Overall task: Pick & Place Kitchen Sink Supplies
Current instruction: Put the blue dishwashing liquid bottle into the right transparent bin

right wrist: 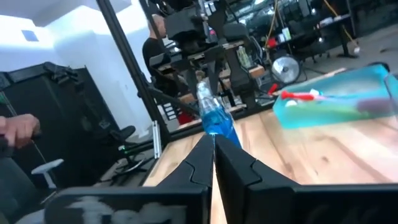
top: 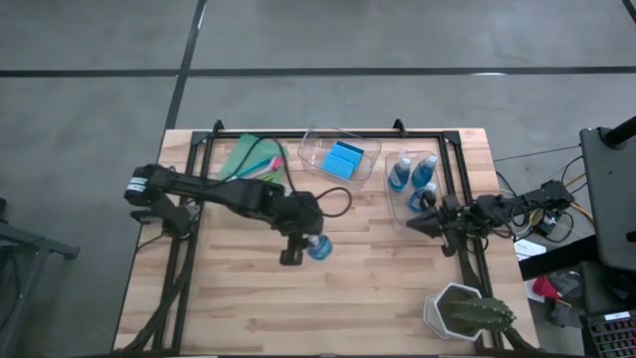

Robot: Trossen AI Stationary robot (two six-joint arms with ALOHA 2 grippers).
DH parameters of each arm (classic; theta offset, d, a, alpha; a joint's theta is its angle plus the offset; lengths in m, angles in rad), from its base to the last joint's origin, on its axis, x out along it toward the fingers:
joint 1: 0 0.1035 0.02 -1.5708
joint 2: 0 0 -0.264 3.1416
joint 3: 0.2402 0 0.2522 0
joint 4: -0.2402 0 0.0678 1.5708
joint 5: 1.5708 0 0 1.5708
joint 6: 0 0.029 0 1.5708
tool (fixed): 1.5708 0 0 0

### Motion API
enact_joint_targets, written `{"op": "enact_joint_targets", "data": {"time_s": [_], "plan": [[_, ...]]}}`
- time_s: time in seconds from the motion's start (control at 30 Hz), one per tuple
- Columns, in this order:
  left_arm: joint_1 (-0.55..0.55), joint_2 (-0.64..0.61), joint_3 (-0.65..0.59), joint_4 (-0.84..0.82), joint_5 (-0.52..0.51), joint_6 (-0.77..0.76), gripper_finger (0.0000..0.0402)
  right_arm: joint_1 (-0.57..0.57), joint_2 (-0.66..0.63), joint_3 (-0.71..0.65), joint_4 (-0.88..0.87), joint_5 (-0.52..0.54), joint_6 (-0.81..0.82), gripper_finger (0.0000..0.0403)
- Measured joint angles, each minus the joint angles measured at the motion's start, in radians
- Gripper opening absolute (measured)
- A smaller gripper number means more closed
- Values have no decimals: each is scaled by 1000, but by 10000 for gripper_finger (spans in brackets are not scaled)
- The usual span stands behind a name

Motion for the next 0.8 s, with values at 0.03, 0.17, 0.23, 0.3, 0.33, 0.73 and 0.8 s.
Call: {"op": "enact_joint_targets", "data": {"time_s": [0.03,0.17,0.23,0.3,0.33,0.73,0.8], "plan": [[0,19,22,-1,0,11,131,0,5,0,0,-1,9,20],[1,90,126,-6,18,72,131,0,38,5,-3,-2,38,50],[2,126,183,-11,25,103,132,0,66,19,-4,-2,38,71],[4,165,243,-28,29,130,131,0,99,44,-12,-2,36,93],[4,183,271,-40,31,143,130,0,119,61,-25,-2,33,104],[8,316,529,-94,34,255,132,0,425,354,-237,-37,-103,204],[9,325,546,-98,34,257,132,0,481,406,-253,-43,-137,209]]}}
